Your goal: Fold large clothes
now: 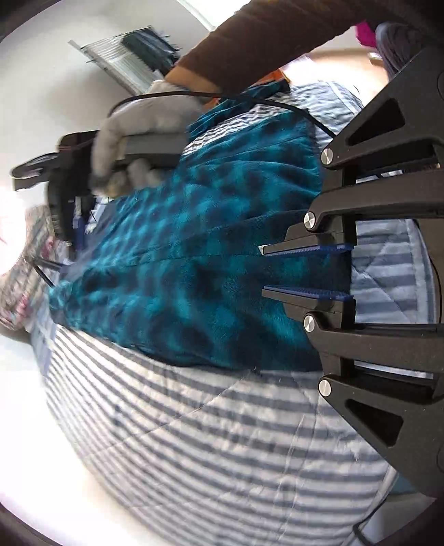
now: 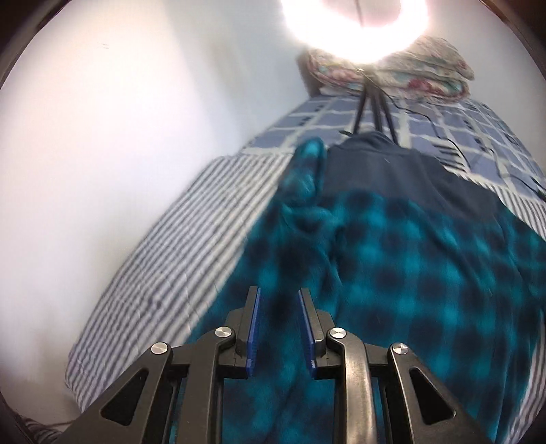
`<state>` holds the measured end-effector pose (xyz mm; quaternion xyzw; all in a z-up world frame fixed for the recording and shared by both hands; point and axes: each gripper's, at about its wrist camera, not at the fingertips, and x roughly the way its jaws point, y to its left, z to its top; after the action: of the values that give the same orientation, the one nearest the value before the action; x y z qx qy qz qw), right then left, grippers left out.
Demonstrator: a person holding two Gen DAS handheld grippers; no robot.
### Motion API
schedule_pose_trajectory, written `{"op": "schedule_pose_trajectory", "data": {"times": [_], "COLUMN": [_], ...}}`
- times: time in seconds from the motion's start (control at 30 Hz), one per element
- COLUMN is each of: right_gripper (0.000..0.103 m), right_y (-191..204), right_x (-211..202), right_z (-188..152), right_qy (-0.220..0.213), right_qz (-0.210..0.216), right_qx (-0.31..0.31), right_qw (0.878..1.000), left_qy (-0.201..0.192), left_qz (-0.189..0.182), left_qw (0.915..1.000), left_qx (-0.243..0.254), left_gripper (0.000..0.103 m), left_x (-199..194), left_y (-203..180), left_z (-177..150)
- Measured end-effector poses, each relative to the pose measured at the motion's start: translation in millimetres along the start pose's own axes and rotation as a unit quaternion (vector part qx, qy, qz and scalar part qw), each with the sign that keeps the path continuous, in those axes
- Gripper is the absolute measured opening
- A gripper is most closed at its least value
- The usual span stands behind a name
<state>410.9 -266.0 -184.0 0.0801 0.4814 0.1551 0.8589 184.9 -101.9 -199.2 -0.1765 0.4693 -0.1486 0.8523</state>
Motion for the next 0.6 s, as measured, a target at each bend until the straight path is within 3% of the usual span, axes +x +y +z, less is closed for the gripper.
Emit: {"op": "schedule_pose_trajectory", "data": {"times": [0.1,0.17,0.23,0.3,0.37,0.5,0.6], "right_gripper": [0.023,0.023,0.024,0.037,0.037,0.038,0.039], "right_y": [-0.5,-1.9,-0.3,3.1,4.6,4.2,7.3], "right_x": [23.4,24.5,19.9,18.1,18.8,17.0,11.7], "right_z": [20.3,21.7,15.8,7.6,-2.5,-22.2,-37.1], "right_qy": [0.018,0.029,0.035,0.051,0.072,0.111,0.126], "right_qz": [-0.006,0.013,0.03,0.029,0.02,-0.001,-0.014], "right_qx": [0.004,0.02,0.021,0.003,-0.012,-0.019,-0.033], "right_qw": [1.0,0.999,0.999,0.998,0.997,0.994,0.991], "left_qy": [0.026,0.028,0.029,0.038,0.055,0.076,0.074], "left_qz": [-0.021,-0.034,-0.041,-0.027,-0.002,-0.01,0.002], "left_qw": [0.9984,0.9974,0.9976,0.9987,0.9984,0.997,0.9972], "left_qx": [-0.046,-0.057,-0.049,-0.017,0.011,0.001,0.008], "left_gripper": [0.014,0.014,0.014,0.014,0.014,0.014,0.023], "left_x": [10.4,6.5,3.9,9.4,20.9,28.5,29.7], "left_y": [11.3,14.6,10.2,0.2,-9.6,-14.0,-16.6], "left_z": [4.5,4.0,0.7,-4.4,-13.9,-25.4,-27.8]}}
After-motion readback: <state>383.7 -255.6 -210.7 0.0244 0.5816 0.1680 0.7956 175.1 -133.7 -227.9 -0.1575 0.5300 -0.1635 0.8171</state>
